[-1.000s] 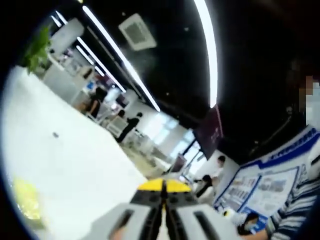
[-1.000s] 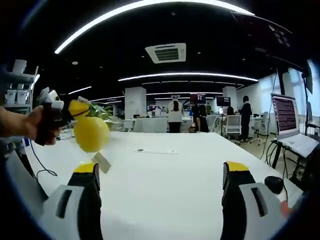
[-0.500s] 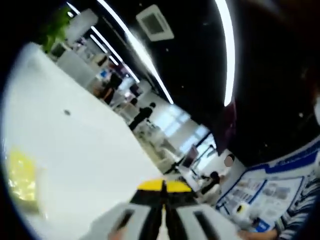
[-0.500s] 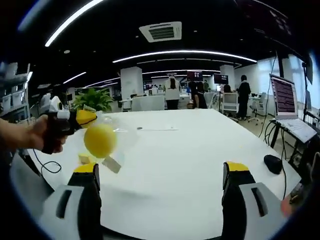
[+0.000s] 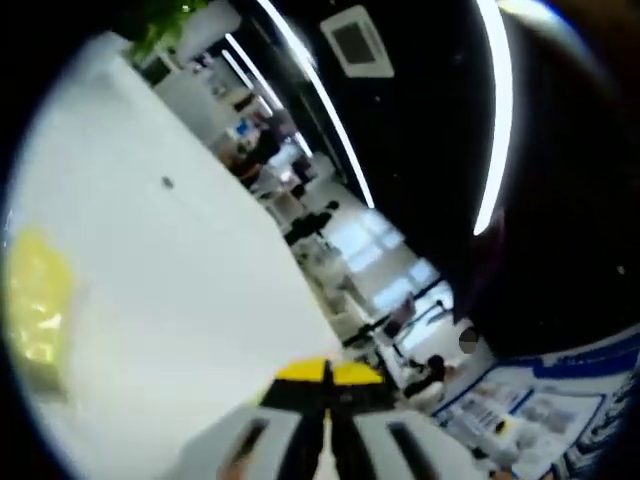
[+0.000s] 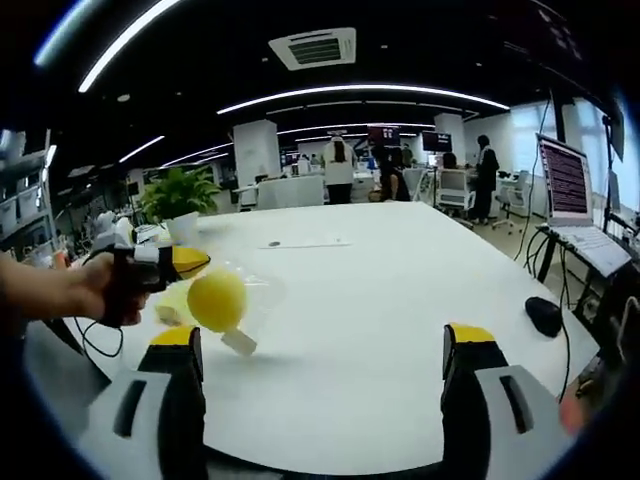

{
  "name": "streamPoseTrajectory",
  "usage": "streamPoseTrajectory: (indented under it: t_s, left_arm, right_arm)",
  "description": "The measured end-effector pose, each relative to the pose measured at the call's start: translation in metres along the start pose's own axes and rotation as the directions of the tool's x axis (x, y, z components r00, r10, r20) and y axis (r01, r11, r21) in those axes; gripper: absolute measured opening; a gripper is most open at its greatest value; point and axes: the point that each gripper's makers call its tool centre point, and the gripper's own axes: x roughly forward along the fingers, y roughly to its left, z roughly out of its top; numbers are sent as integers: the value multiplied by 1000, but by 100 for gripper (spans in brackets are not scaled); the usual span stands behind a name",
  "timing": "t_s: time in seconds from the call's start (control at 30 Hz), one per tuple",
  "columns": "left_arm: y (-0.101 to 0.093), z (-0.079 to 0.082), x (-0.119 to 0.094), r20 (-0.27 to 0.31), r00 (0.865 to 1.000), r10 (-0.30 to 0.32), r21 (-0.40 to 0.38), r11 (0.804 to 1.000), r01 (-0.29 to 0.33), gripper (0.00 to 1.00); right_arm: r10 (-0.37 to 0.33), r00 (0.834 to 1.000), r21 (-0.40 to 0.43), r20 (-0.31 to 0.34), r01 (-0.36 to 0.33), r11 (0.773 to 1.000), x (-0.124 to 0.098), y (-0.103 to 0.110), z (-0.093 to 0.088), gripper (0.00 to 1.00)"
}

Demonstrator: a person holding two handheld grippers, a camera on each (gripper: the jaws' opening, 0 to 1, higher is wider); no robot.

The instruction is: Compare the silicone blocks by pressing each to a similar depth, holding the contact briefly, and releasing to observe deformation and rebound differences across the visible hardness samples.

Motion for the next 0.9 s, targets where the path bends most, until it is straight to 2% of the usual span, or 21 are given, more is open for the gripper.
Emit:
streamPoseTrajectory:
  t_s: [0.07,0.13,0.23,0.3,0.33,0.4,0.43,0.5,0.57,0.67,0.8,0.83,0.87,0.9]
  left_arm:
    - [12,2,2,-2,999,35,11,999,-35,0]
    - [18,8,6,3,999,41,11,999,-41,0]
    - [34,18,11,0,997,79,35,996,-79,0]
    - [46,24,14,9,995,96,1,995,-96,0]
    - [58,26,15,20,990,137,-25,990,-136,0]
    - [68,27,17,14,988,155,-43,987,-154,0]
    - [76,26,17,5,982,191,-54,980,-190,0]
    - [81,26,20,-5,980,197,-24,980,-197,0]
    - [92,23,19,-35,966,256,6,967,-256,0]
    - [103,18,18,-55,948,313,48,949,-311,0]
    - [110,20,20,-56,939,338,47,941,-336,0]
    - [118,19,20,-70,925,373,65,927,-369,0]
    - [120,19,22,-77,923,377,71,925,-372,0]
    - [126,19,22,-90,912,400,72,916,-394,0]
  right_arm:
    - [-6,1000,11,-6,6,1000,-3,-2,-2,92]
    - [-7,1000,16,3,6,1000,-6,-2,-3,92]
    - [-13,999,8,-29,13,1000,-6,-4,-10,91]
    - [-15,999,17,-35,16,1000,-6,-5,-12,90]
    - [-15,999,22,-32,16,1000,-6,-5,-11,90]
    - [-17,999,24,-29,17,1000,-5,-6,-10,90]
    - [-16,999,18,-36,17,1000,-5,-6,-11,90]
    - [-15,999,10,-38,16,1000,-4,-6,-10,89]
    - [-14,999,12,-37,14,1000,-3,-6,-10,89]
    - [-12,999,15,-41,13,1000,-2,-5,-11,89]
    - [-5,998,10,-59,6,1000,-1,-3,-15,88]
    - [-1,998,16,-59,2,1000,-1,-2,-15,87]
    - [1,999,19,-54,0,1000,-1,-1,-15,87]
    - [20,1000,37,-22,-19,999,0,3,-10,88]
